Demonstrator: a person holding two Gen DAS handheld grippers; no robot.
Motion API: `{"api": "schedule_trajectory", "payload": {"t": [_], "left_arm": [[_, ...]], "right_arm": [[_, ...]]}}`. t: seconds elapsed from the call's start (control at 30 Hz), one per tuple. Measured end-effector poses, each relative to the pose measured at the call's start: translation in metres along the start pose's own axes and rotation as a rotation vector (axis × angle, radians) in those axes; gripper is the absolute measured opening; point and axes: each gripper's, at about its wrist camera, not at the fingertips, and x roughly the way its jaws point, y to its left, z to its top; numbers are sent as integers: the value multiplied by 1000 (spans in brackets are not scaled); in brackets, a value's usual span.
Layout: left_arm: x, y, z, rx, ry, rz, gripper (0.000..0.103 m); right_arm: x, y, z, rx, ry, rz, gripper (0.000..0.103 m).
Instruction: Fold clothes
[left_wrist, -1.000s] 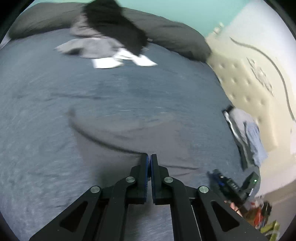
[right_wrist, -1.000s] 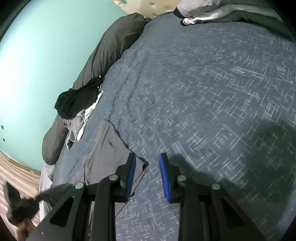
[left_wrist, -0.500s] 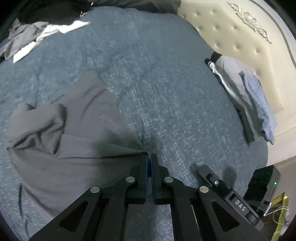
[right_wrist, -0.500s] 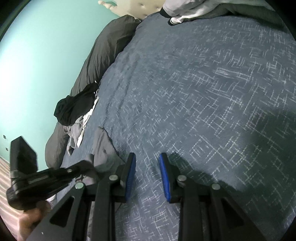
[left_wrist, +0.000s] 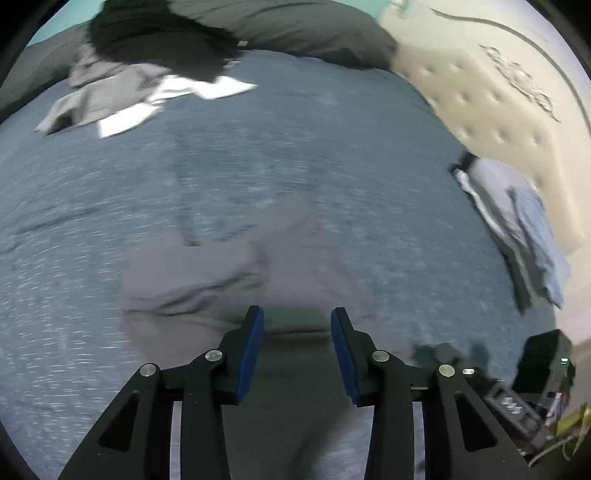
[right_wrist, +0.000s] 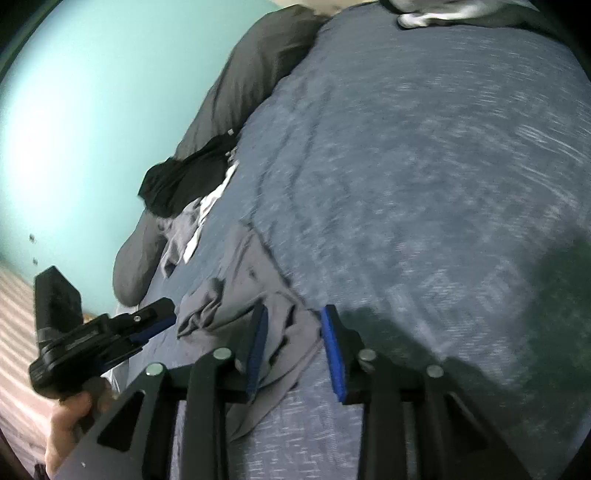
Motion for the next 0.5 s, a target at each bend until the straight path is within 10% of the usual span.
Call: {"api": "schedule_trajectory", "payload": {"t": [0.5], "left_arm": [[19,27,21,-21,-6,45,41]], "right_arm": [[32,12,-2,-17,41,-11,33]]}}
